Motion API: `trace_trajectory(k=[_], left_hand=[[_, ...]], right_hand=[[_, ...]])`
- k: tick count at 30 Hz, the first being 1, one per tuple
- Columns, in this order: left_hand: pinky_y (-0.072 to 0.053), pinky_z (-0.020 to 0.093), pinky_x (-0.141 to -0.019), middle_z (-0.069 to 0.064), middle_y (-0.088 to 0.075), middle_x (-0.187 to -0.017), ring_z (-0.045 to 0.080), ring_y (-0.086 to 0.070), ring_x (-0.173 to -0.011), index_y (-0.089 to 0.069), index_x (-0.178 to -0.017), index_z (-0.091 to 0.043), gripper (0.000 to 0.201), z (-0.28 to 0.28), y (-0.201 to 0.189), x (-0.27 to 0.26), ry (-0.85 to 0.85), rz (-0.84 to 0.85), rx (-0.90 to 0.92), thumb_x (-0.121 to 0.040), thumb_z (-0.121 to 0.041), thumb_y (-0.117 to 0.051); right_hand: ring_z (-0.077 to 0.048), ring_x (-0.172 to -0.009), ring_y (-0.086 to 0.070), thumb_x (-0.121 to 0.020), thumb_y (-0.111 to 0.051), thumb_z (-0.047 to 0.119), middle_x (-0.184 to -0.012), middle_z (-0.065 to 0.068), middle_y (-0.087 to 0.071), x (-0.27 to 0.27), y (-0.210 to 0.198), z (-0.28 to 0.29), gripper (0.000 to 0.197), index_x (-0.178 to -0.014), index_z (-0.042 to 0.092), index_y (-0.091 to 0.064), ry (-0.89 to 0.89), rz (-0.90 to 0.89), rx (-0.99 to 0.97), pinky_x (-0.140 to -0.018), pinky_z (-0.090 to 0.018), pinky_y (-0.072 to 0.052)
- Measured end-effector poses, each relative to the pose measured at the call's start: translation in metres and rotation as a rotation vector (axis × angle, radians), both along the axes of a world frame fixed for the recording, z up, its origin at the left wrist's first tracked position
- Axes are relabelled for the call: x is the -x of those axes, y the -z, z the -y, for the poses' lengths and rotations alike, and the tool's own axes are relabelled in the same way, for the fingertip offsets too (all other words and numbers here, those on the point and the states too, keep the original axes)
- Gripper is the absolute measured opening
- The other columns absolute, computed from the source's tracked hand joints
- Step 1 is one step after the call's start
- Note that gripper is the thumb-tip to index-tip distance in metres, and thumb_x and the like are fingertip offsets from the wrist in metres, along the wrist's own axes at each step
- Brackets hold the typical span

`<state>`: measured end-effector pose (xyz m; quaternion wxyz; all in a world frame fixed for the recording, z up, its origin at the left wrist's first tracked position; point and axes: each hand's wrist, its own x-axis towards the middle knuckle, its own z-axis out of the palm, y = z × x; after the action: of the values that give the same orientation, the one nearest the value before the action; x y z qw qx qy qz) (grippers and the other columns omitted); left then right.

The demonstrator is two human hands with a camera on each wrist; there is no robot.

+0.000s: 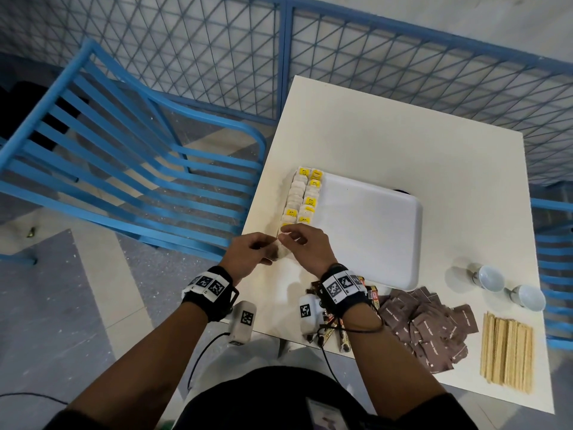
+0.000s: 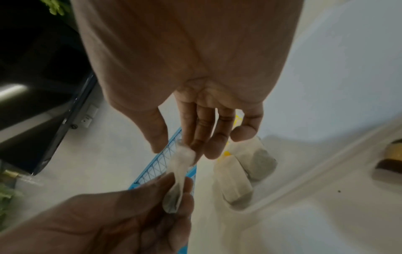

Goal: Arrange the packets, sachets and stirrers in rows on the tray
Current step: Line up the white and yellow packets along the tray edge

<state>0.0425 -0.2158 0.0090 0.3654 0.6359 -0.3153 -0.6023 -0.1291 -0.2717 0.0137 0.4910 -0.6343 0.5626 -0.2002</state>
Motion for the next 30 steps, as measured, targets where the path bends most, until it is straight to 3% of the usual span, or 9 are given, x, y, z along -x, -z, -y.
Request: trace_trajectory(k=[4,9,15,22,30], left_hand=[[-0.061,0.036,-0.077,0.013,-0.073,-0.084,0.023,-0.071,-0.076,-0.069,-0.094,-0.005,0.007,-0.003,-0.001,0.004,-0.068,0.008,0.027,-0.092,0.001,-0.068],[-0.062,0.039,-0.080,0.016,-0.073,-0.102,0.024,-0.072,-0.084,-0.067,-0.113,0.000,0.024,-0.005,-0.003,0.009,-0.003,-0.019,0.022,-0.089,0.002,-0.071],[-0.061,0.038,-0.086,0.024,-0.074,-0.099,0.025,-0.072,-0.085,-0.073,-0.101,0.003,0.012,-0.011,-0.002,0.014,0.017,-0.072,0.036,-0.089,0.003,-0.071],[-0.061,0.040,-0.085,0.023,-0.074,-0.098,0.028,-0.073,-0.085,-0.073,-0.103,0.002,0.022,-0.014,0.002,0.018,0.024,-0.064,-0.009,-0.085,-0.008,-0.080],[-0.061,0.039,-0.084,0.020,-0.076,-0.098,0.031,-0.074,-0.092,-0.074,-0.102,0.000,0.022,-0.014,-0.003,0.022,0.047,-0.056,-0.020,-0.085,-0.011,-0.081]], right_hand=[[0.004,-0.071,-0.059,-0.088,-0.073,0.018,-0.088,0.004,-0.074,0.002,-0.005,-0.003,0.005,-0.091,0.017,-0.076,-0.015,-0.048,0.090,-0.069,-0.003,-0.040],[-0.001,-0.077,-0.060,-0.090,-0.070,0.013,-0.094,0.005,-0.073,0.001,-0.015,-0.005,0.011,-0.096,0.018,-0.078,-0.058,0.039,0.187,-0.075,-0.007,-0.042],[0.004,-0.073,-0.060,-0.085,-0.077,0.012,-0.086,0.000,-0.072,0.004,-0.022,-0.007,0.016,-0.101,0.014,-0.077,-0.053,0.076,0.164,-0.072,-0.004,-0.040],[-0.007,-0.072,-0.059,-0.082,-0.078,0.014,-0.086,0.004,-0.072,0.008,-0.025,-0.005,0.004,-0.085,0.016,-0.076,-0.090,0.064,0.253,-0.071,-0.012,-0.043],[-0.012,-0.074,-0.061,-0.082,-0.078,0.017,-0.085,0.006,-0.072,0.013,-0.023,-0.002,0.005,-0.086,0.020,-0.079,-0.098,0.081,0.221,-0.072,-0.014,-0.045]])
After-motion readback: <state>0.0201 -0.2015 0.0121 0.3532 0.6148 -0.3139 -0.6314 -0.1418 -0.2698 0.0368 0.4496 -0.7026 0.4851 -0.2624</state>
